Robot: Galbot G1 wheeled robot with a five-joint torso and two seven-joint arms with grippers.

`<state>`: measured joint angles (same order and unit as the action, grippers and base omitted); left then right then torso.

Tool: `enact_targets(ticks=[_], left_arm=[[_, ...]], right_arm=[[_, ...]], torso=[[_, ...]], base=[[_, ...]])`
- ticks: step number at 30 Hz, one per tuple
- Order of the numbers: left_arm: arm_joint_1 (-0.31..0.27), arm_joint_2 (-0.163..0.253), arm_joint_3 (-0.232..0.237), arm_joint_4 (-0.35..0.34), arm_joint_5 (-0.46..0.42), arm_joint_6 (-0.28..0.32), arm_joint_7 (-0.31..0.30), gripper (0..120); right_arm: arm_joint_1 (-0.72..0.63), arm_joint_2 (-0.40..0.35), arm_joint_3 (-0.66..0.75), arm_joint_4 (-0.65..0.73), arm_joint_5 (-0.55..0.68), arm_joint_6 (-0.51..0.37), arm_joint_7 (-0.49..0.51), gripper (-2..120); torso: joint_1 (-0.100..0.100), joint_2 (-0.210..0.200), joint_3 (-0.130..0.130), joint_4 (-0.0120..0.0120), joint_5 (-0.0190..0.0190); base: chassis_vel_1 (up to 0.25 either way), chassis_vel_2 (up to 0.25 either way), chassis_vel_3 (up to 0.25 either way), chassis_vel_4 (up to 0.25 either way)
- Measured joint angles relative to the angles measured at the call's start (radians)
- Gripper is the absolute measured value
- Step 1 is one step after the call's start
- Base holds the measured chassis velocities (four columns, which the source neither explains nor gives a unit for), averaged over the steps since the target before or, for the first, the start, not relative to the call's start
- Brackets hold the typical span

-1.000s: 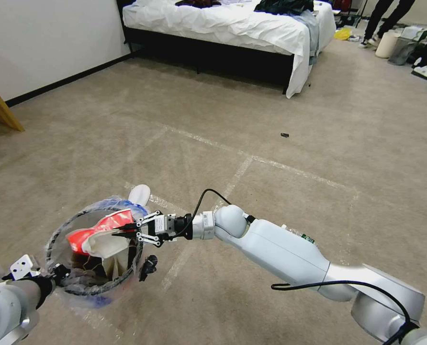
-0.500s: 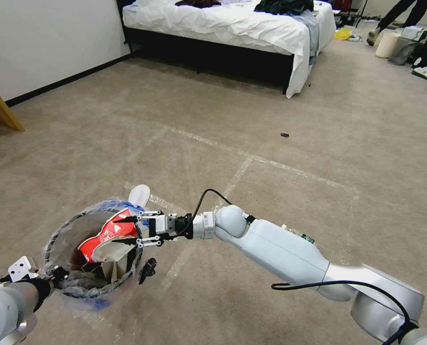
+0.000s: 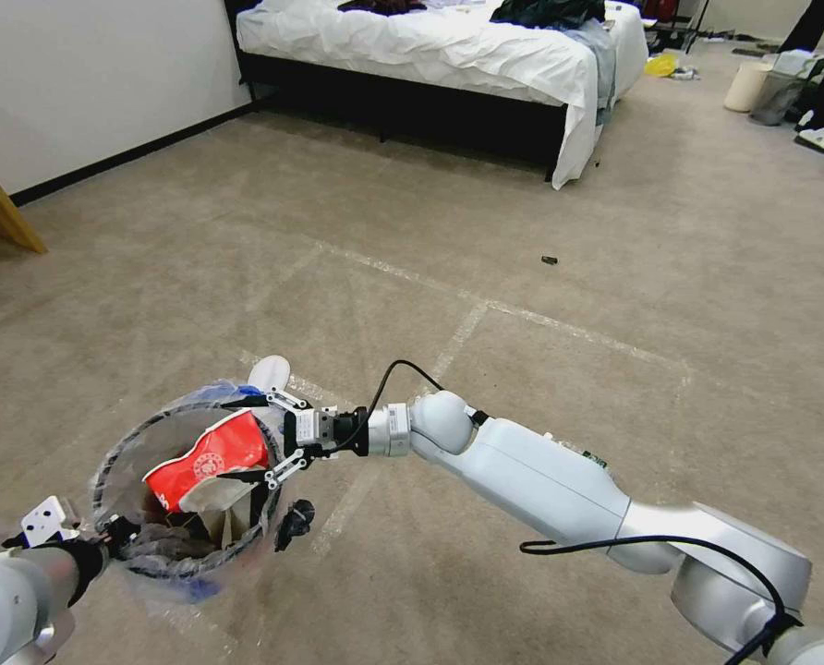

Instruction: Pick up the trash bin and place the garbage on the floor into it.

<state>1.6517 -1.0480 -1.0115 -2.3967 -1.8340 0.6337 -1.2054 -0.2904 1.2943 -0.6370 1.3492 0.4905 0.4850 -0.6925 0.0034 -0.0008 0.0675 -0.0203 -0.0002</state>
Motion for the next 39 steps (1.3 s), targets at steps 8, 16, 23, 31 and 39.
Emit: enact_targets(ticks=[8,16,23,31,39], left_arm=[[0.004,0.002,-0.004,-0.002,-0.035,0.000,-0.016,0],[0.008,0.012,-0.008,-0.004,-0.058,0.000,-0.031,0],[-0.003,0.014,-0.002,0.003,-0.073,0.000,-0.038,0],[-0.016,0.030,-0.008,0.012,-0.097,0.000,-0.050,0],[-0.027,0.041,-0.012,0.027,-0.127,0.000,-0.060,0]], right_arm=[[0.040,0.015,-0.028,-0.013,0.004,0.001,-0.010,93],[0.052,0.033,-0.042,-0.029,0.002,0.007,-0.009,93],[0.077,0.043,-0.029,-0.028,0.021,0.007,0.010,93],[0.111,0.043,0.107,-0.004,0.071,-0.019,0.113,96],[0.101,-0.021,0.267,0.066,0.147,-0.074,0.282,100]], torso=[[0.000,0.000,0.000,0.0000,0.0000],[0.000,0.000,0.000,0.0000,0.0000],[0.000,0.000,0.000,0.0000,0.0000],[0.000,0.000,0.000,0.0001,0.0001],[0.000,0.000,0.000,0.0001,0.0001]], base=[[0.000,0.000,0.000,0.000],[0.000,0.000,0.000,0.000],[0.000,0.000,0.000,0.000],[0.000,0.000,0.000,0.000],[0.000,0.000,0.000,0.000]])
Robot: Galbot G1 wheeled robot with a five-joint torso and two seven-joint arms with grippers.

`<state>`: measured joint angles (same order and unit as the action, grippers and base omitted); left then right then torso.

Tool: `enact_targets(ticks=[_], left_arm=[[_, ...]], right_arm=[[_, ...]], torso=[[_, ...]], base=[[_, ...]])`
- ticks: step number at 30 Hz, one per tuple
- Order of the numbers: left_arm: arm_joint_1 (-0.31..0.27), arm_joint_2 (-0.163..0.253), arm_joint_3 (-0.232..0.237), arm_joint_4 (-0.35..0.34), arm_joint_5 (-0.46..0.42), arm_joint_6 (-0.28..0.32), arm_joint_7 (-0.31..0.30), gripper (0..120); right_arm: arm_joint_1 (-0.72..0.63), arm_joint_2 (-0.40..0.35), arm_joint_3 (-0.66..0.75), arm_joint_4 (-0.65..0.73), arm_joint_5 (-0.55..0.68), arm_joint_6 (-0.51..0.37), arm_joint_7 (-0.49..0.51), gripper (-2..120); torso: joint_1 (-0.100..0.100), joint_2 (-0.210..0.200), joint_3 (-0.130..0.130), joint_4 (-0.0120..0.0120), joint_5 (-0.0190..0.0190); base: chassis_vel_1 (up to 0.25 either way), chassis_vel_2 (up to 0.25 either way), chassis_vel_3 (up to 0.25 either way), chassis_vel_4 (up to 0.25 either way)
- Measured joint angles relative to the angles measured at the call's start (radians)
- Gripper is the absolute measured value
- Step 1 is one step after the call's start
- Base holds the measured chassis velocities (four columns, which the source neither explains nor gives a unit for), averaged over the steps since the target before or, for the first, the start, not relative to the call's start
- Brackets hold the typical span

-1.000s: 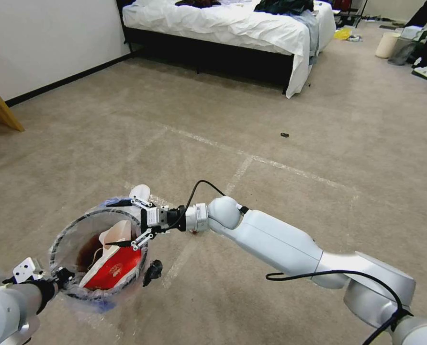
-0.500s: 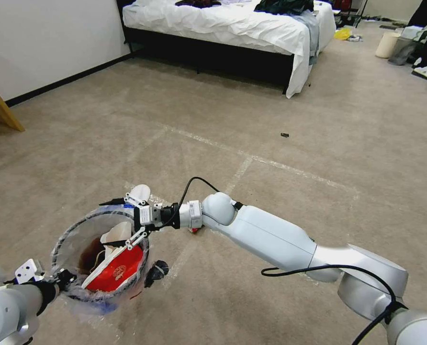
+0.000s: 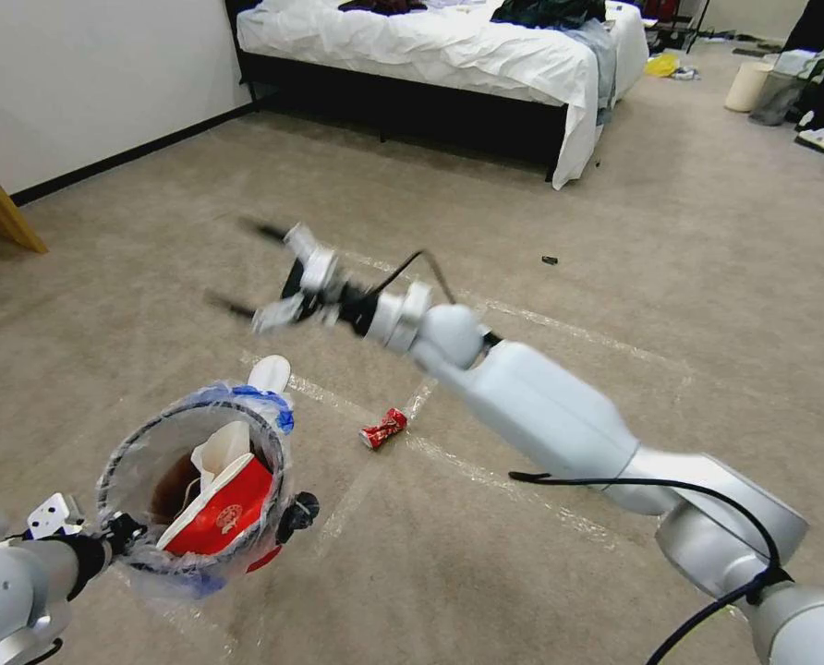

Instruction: Pick up the trash bin and place the garbage on the floor into it.

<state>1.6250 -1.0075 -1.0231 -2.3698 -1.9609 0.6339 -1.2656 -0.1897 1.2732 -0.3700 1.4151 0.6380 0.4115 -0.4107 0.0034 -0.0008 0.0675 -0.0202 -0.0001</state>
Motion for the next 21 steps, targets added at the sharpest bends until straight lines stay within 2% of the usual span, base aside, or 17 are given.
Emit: enact_targets(ticks=[2,3,5,6,7,8,9,12,13,15,16,19,20,21], left_arm=[[-0.007,0.010,-0.002,0.008,-0.019,0.000,-0.006,0],[-0.007,0.010,-0.002,0.008,-0.019,0.000,-0.006,0],[-0.008,0.021,-0.010,0.011,-0.036,0.000,-0.011,0],[-0.008,0.021,-0.010,0.011,-0.036,0.000,-0.011,0],[-0.008,0.024,-0.012,0.011,-0.039,0.000,-0.012,0],[-0.007,0.031,-0.016,0.013,-0.050,0.000,-0.013,0],[-0.007,0.031,-0.016,0.013,-0.050,0.000,-0.013,0],[-0.004,0.044,-0.024,0.013,-0.062,0.000,-0.016,0],[-0.004,0.044,-0.024,0.013,-0.062,0.000,-0.016,0],[-0.006,0.054,-0.030,0.012,-0.072,-0.002,-0.019,0],[-0.006,0.054,-0.030,0.012,-0.072,-0.002,-0.019,0],[-0.013,0.061,-0.031,0.009,-0.081,-0.003,-0.023,0],[-0.013,0.061,-0.031,0.009,-0.081,-0.003,-0.023,0],[-0.017,0.059,-0.026,0.009,-0.080,-0.003,-0.024,0]], right_arm=[[-0.024,-0.040,0.056,0.029,-0.020,-0.034,0.088,100],[-0.024,-0.040,0.056,0.029,-0.020,-0.034,0.088,100],[-0.084,-0.095,0.121,0.076,-0.070,-0.113,0.261,100],[-0.084,-0.095,0.121,0.076,-0.070,-0.113,0.261,100],[-0.116,-0.110,0.143,0.090,-0.081,-0.132,0.328,100],[-0.189,-0.138,0.192,0.115,-0.099,-0.164,0.433,100],[-0.189,-0.138,0.192,0.115,-0.099,-0.164,0.433,100],[-0.305,-0.170,0.290,0.158,-0.133,-0.193,0.564,100],[-0.305,-0.170,0.290,0.158,-0.133,-0.193,0.564,100],[-0.398,-0.198,0.373,0.209,-0.158,-0.222,0.625,100],[-0.398,-0.198,0.373,0.209,-0.158,-0.222,0.625,100],[-0.545,-0.222,0.483,0.288,-0.181,-0.255,0.681,100],[-0.545,-0.222,0.483,0.288,-0.181,-0.255,0.681,100],[-0.626,-0.226,0.534,0.314,-0.199,-0.259,0.691,100]], torso=[[0.000,0.000,0.000,-0.0001,0.0001],[0.000,0.000,0.000,-0.0001,0.0001],[0.000,0.000,0.000,-0.0002,0.0000],[0.000,0.000,0.000,-0.0002,0.0000],[0.000,0.000,0.000,-0.0003,0.0000],[0.000,0.000,0.000,-0.0003,0.0005],[0.000,0.000,0.000,-0.0003,0.0005],[0.000,0.000,0.000,-0.0004,0.0003],[0.000,0.000,0.000,-0.0004,0.0003],[0.000,0.000,0.000,0.0000,0.0002],[0.000,0.000,0.000,0.0000,0.0002],[0.000,0.000,0.000,-0.0001,0.0001],[0.000,0.000,0.000,-0.0001,0.0001],[0.000,0.000,0.000,-0.0002,0.0003]], base=[[0.000,0.000,0.000,0.000],[0.000,0.000,0.000,0.000],[0.000,0.000,0.000,0.000],[0.000,0.000,0.000,0.000],[0.000,0.000,0.000,0.000],[0.000,0.000,0.000,0.000],[0.000,0.000,0.000,0.000],[0.000,0.000,0.000,0.000],[0.000,0.000,0.000,0.000],[0.000,0.000,0.000,0.000],[0.000,0.000,0.000,0.000],[0.000,0.000,0.000,0.000],[0.000,0.000,0.000,0.000],[0.000,0.000,0.000,0.000]])
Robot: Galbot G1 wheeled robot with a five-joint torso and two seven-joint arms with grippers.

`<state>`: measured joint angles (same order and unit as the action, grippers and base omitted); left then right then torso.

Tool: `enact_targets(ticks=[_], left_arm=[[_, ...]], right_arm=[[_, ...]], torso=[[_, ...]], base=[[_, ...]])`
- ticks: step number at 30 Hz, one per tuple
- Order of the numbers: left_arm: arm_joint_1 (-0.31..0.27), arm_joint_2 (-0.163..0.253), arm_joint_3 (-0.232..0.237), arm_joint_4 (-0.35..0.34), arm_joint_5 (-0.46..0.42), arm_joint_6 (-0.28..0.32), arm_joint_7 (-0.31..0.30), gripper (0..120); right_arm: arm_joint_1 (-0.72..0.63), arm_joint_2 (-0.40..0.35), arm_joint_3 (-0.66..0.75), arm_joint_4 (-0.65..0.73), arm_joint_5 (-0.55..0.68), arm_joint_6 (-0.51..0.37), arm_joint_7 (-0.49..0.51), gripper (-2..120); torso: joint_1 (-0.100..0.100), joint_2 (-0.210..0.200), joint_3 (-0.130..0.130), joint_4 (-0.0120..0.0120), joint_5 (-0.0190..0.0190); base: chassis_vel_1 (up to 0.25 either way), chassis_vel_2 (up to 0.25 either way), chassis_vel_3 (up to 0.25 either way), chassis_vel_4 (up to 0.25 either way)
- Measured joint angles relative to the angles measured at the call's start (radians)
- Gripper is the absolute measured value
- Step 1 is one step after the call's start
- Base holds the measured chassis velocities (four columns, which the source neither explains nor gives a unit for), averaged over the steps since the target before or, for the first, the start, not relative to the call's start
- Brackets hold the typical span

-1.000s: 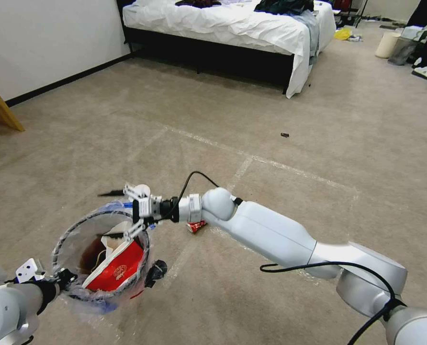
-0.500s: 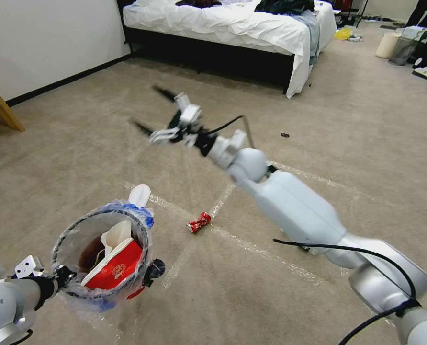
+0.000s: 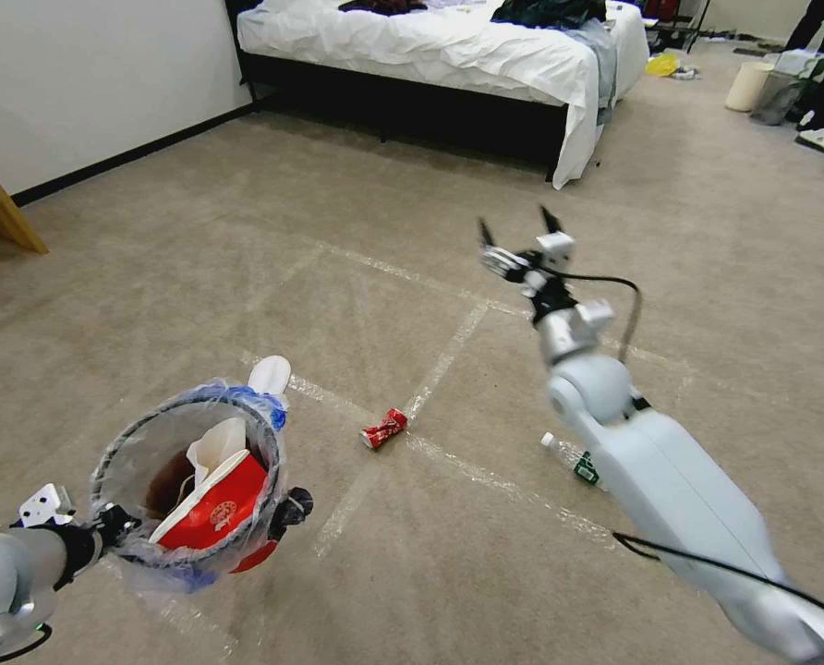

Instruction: Pick up the trash bin and place the garbage on the floor into it.

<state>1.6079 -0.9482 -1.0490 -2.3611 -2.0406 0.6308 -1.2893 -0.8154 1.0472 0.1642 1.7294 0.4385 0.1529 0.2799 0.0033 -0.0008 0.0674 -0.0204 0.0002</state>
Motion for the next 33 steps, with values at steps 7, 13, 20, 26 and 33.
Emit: enact_targets(ticks=[7,13,20,26,33], left_arm=[[-0.007,-0.012,0.014,0.000,0.008,0.000,0.000,0],[-0.021,-0.028,0.037,0.003,0.024,-0.001,0.006,0],[-0.030,-0.035,0.045,0.003,0.031,-0.004,0.012,0],[-0.028,-0.048,0.049,-0.001,0.047,-0.005,0.026,0],[-0.027,-0.057,0.050,-0.014,0.058,-0.016,0.033,0]], right_arm=[[-0.120,0.002,0.075,0.028,-0.041,0.016,0.000,100],[-0.249,0.041,0.179,0.073,-0.112,0.038,-0.019,100],[-0.304,0.090,0.219,0.082,-0.181,0.068,-0.039,100],[-0.390,0.172,0.284,0.097,-0.236,0.097,-0.073,100],[-0.471,0.201,0.317,0.109,-0.260,0.122,-0.091,100]], torso=[[0.000,0.000,0.000,-0.0003,0.0000],[0.000,0.000,0.000,0.0001,-0.0004],[0.000,0.000,0.000,0.0000,-0.0002],[0.000,0.000,0.000,0.0001,-0.0003],[0.000,0.000,0.000,0.0000,-0.0004]], base=[[0.000,0.000,0.000,0.000],[0.000,0.000,0.000,0.000],[0.000,0.000,0.000,0.000],[0.000,0.000,0.000,0.000],[0.000,0.000,0.000,0.000]])
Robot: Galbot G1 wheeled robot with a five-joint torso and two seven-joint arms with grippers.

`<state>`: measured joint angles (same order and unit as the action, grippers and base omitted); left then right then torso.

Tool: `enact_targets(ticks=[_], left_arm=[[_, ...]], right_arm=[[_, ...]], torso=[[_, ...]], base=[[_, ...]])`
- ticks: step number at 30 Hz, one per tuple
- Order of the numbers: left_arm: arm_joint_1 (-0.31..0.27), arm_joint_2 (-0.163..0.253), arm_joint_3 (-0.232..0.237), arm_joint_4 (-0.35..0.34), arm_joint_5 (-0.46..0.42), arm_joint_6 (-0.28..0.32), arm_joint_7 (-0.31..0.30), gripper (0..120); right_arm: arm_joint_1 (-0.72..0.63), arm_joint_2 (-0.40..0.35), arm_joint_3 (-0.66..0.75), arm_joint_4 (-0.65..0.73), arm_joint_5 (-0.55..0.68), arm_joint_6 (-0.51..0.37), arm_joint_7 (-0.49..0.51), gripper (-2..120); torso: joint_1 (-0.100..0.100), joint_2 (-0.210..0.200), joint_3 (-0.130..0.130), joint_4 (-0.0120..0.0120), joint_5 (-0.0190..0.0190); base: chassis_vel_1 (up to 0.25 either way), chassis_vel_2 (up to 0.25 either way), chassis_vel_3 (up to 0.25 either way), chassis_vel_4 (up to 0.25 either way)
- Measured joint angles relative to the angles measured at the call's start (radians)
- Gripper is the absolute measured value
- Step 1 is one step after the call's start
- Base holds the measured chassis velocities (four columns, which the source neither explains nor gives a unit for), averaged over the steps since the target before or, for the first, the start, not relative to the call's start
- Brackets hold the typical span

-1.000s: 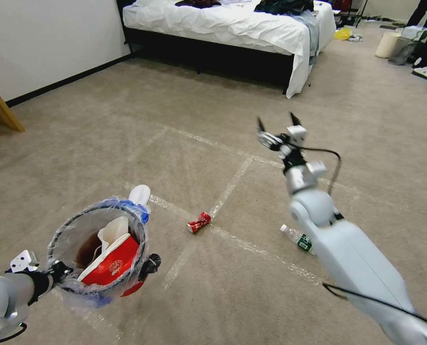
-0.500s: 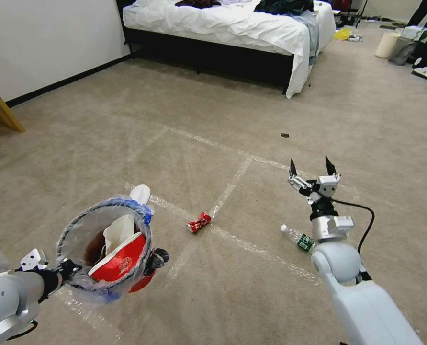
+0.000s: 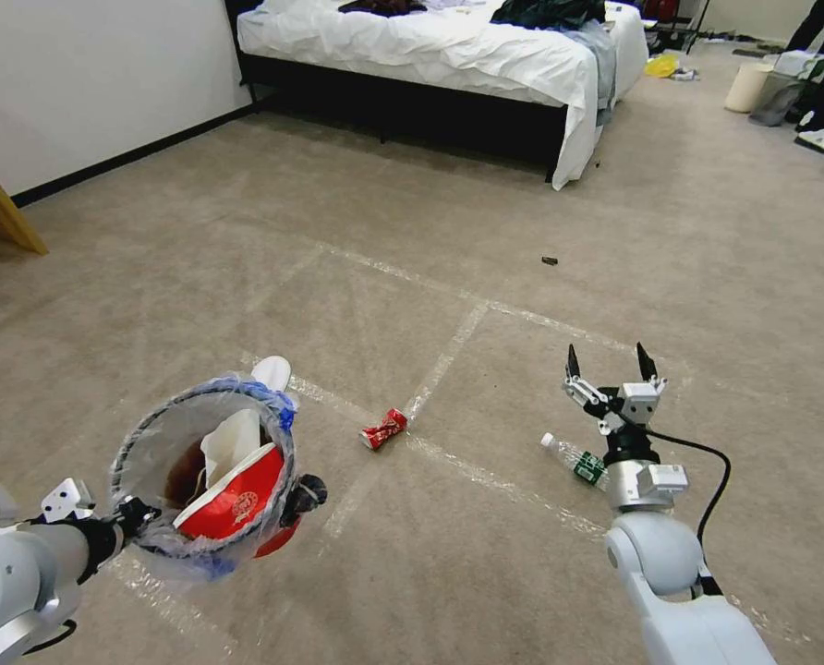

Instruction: Pick up the trash bin and place the garbage on the floor into it.

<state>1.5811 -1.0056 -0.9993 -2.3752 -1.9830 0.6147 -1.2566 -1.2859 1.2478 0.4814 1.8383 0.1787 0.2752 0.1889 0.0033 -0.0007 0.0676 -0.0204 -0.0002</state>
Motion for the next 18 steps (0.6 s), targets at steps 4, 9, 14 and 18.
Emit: enact_targets(ticks=[4,9,14,18], left_arm=[[0.007,-0.006,-0.003,-0.008,0.002,0.001,0.001,0],[0.017,-0.016,-0.009,-0.016,0.013,0.003,0.006,0],[0.018,-0.017,-0.010,-0.019,0.015,0.004,0.006,0],[0.017,-0.016,-0.011,-0.020,0.018,0.004,0.006,0]], right_arm=[[-0.016,0.013,0.006,0.011,-0.005,0.008,-0.008,100],[-0.039,0.041,0.015,0.023,-0.018,0.031,-0.014,100],[-0.057,0.055,0.016,0.029,-0.027,0.064,-0.033,100],[-0.074,0.066,0.009,0.036,-0.031,0.083,-0.055,100]], torso=[[0.000,0.000,0.000,0.0001,-0.0001],[0.000,0.000,0.000,0.0001,0.0000],[0.000,0.000,0.000,0.0001,0.0000],[0.000,0.000,0.000,0.0000,-0.0001]], base=[[0.000,0.000,0.000,0.000],[0.000,0.000,0.000,0.000],[0.000,0.000,0.000,0.000],[0.000,0.000,0.000,0.000]])
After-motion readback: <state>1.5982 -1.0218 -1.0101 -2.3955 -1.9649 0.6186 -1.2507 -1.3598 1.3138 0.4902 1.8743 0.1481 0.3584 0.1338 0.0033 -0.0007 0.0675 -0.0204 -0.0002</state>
